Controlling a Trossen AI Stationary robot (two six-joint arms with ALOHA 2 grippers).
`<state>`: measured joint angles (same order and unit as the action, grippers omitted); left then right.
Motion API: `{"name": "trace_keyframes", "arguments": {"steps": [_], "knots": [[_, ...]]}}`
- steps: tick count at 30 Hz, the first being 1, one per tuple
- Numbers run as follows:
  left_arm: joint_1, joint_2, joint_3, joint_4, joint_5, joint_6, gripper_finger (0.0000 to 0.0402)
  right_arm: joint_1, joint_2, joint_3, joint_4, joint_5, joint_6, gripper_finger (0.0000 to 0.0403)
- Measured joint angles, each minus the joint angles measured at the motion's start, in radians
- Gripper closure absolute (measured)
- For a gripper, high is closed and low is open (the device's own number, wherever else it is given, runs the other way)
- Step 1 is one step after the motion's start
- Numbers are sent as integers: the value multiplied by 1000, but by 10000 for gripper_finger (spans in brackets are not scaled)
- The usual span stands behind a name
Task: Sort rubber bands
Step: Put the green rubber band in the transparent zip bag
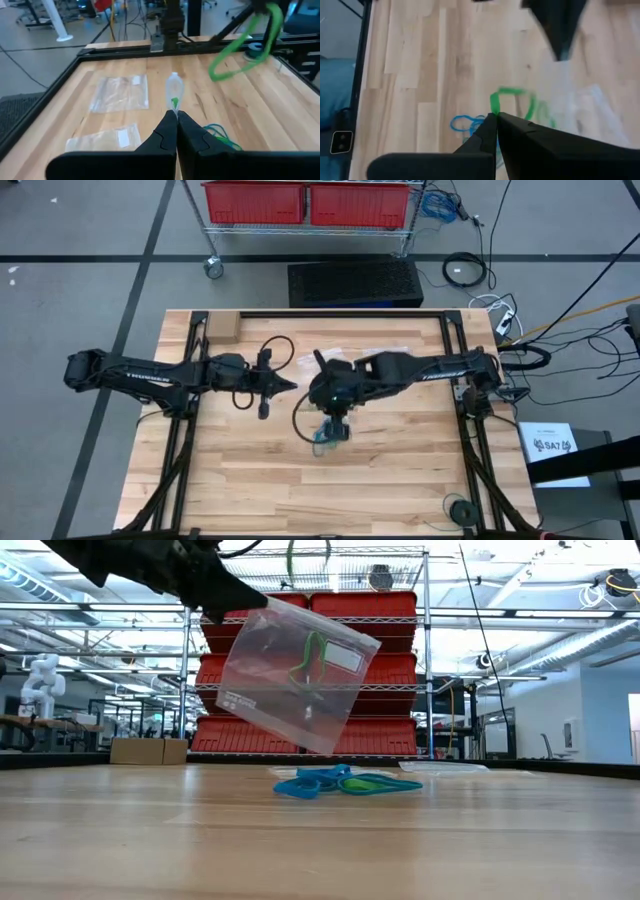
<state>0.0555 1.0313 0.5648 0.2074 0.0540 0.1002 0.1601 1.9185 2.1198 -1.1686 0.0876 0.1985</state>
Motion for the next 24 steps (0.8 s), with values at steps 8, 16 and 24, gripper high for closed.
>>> {"name": "trace_keyframes", "arguments": {"steps": [8, 16, 24], "knots": [[-20, 0, 0, 19, 36, 38, 401, -40, 1, 15, -54, 18, -5, 403], [-26, 0, 0, 22, 68, 40, 401, -49, 1, 15, -56, 43, 1, 403], [-25, 0, 0, 19, 68, 46, 401, -47, -25, 15, -53, 43, 29, 403]]}}
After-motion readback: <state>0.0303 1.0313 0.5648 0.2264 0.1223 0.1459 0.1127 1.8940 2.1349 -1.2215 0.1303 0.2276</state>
